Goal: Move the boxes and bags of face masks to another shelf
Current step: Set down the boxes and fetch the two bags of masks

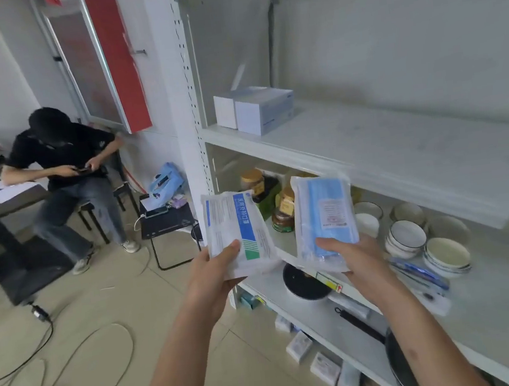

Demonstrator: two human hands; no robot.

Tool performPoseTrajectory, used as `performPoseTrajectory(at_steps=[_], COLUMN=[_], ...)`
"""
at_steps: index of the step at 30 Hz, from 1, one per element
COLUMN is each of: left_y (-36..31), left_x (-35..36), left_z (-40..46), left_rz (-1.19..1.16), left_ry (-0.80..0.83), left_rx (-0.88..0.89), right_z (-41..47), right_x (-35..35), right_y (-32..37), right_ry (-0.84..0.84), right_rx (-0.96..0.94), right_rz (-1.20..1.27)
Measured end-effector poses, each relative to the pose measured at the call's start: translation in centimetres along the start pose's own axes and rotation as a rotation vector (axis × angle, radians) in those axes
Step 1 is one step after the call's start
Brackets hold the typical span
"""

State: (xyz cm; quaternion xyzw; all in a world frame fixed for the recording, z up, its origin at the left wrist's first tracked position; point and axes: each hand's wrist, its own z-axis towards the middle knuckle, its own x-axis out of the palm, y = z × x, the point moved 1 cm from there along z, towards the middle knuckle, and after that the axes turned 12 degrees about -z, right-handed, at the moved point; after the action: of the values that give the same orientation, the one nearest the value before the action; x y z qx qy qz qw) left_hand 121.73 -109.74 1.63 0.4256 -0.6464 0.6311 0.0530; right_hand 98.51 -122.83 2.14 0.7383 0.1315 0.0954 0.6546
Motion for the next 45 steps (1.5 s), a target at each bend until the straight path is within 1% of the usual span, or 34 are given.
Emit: performPoseTrajectory(at_steps=[6, 10, 14, 18, 23, 25, 30, 32, 35, 37, 39, 41, 43, 44, 45], left_y=[-6.0, -9.7, -13.2, -16.7, -19.6, -19.9, -19.8, -19.2, -17.3, -15.3, -13.3, -11.6, -10.5, -10.2, -10.0], left_x=[-2.3, -4.1, -5.7, -5.8, -2.8, -0.9, 5.4, 8.8, 13.8, 16.4, 18.2, 19.6, 20.5, 20.8, 20.9], left_z=[8.5, 14.5, 20.4, 25.8, 31.1, 32.8, 37.0, 38.0, 38.7, 38.8, 39.0, 39.5, 40.3, 40.9, 41.5], left_rz=[-0.035, -0.036, -0.019, -0.038, -0.031, -0.017, -0.055, -0.019, 0.033, 0.075, 0.085, 0.064, 0.049, 0.050, 0.050], left_ry=[-0.036, -0.006, 0.066, 0.135, 0.258, 0.337, 0.452, 0.503, 0.618, 0.671, 0.665, 0.637, 0.632, 0.625, 0.615], left_rx=[0.030, 0.037, 0.033, 0.019, -0.009, -0.027, -0.091, -0.096, -0.166, -0.237, -0.300, -0.365, -0.419, -0.444, -0.464], right_z=[8.4, 13.5, 17.6, 20.8, 25.3, 27.6, 33.2, 35.0, 36.5, 37.1, 36.9, 36.5, 35.6, 35.3, 35.3], right_x=[5.8, 9.4, 11.6, 12.0, 12.0, 11.7, 11.0, 11.0, 10.9, 10.3, 9.2, 8.0, 6.7, 6.4, 6.1], right_y=[2.6, 4.2, 6.5, 9.5, 11.9, 12.3, 13.3, 13.6, 14.1, 14.0, 14.0, 14.3, 14.9, 15.2, 15.5], right_ry=[0.005, -0.079, -0.175, -0.255, -0.313, -0.338, -0.443, -0.486, -0.563, -0.521, -0.535, -0.641, -0.740, -0.749, -0.707], right_rx=[-0.023, -0.050, -0.031, -0.037, -0.081, -0.088, -0.056, -0.008, -0.022, -0.095, -0.112, -0.123, -0.164, -0.160, -0.126], right_rz=[-0.002, -0.030, 0.012, 0.111, 0.053, 0.040, 0.011, -0.109, -0.490, -0.479, -0.463, -0.515, -0.448, -0.367, -0.236])
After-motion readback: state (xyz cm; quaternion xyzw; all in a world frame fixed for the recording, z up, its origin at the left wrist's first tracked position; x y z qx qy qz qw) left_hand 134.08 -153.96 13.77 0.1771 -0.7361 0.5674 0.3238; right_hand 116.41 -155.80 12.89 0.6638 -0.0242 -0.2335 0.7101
